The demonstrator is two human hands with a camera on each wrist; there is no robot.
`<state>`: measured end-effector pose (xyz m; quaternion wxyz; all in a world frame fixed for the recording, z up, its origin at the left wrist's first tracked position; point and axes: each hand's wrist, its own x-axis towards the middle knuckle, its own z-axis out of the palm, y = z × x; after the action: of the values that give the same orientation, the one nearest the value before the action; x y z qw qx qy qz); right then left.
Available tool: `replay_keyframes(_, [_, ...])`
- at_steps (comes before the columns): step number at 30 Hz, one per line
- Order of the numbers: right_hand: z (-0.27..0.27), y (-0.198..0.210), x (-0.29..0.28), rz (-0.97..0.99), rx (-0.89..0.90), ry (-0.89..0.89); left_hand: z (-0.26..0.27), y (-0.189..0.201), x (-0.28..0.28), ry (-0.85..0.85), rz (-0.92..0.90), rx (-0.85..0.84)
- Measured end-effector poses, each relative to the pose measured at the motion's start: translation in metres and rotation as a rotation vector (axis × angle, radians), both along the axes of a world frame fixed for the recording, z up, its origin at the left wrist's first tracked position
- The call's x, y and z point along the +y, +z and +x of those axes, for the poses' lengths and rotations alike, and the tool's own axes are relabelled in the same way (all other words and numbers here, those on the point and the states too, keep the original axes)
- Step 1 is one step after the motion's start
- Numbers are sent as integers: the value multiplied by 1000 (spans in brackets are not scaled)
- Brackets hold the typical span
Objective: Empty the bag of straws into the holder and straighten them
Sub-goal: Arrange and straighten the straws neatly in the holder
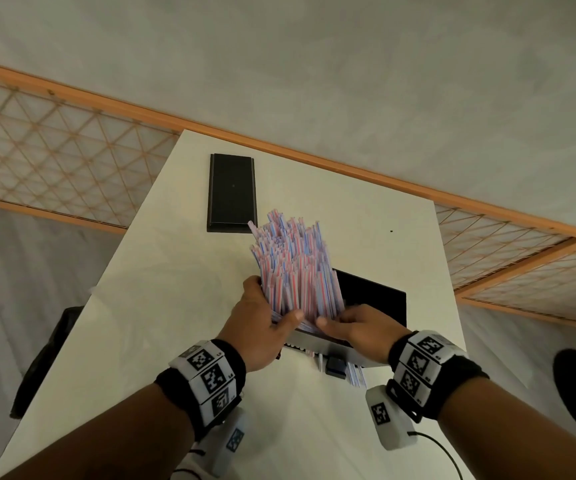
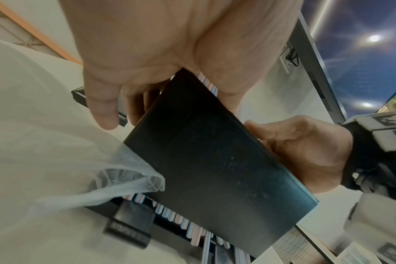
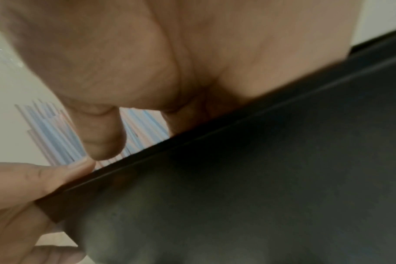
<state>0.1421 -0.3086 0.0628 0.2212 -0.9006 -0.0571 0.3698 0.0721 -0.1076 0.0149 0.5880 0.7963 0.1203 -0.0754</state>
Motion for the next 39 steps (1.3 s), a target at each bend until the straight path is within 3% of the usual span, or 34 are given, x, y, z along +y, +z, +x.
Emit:
replay_keyframes(11, [-8, 40, 6, 303, -484, 317, 0, -2, 0, 14, 20, -22])
replay_keyframes(15, [-3, 33, -4, 173, -450, 349, 0, 0, 1, 3, 19, -16])
replay_keyframes(18, [-7, 23, -19, -29, -481, 250, -1, 0, 1, -11, 23, -9])
replay_keyframes(21, [-16, 18, -24, -124, -318, 258, -1, -1, 1, 4, 27, -12])
replay_keyframes(24, [-25, 14, -18, -78, -129, 318, -1, 2, 0, -3, 32, -10])
replay_keyframes(28, [-21, 2, -17, -4, -194, 277, 0, 3, 0, -8, 43, -15])
replay_keyframes(31, [-18, 0, -25, -126, -237, 236, -1, 3, 0, -10, 39, -16])
replay_keyframes(37, [-16, -1, -12, -102, -88, 333, -1, 0, -1, -19, 64, -25])
replay_keyframes(39, [-14, -4, -10, -127, -120, 361, -2, 0, 0, -19, 66, -24])
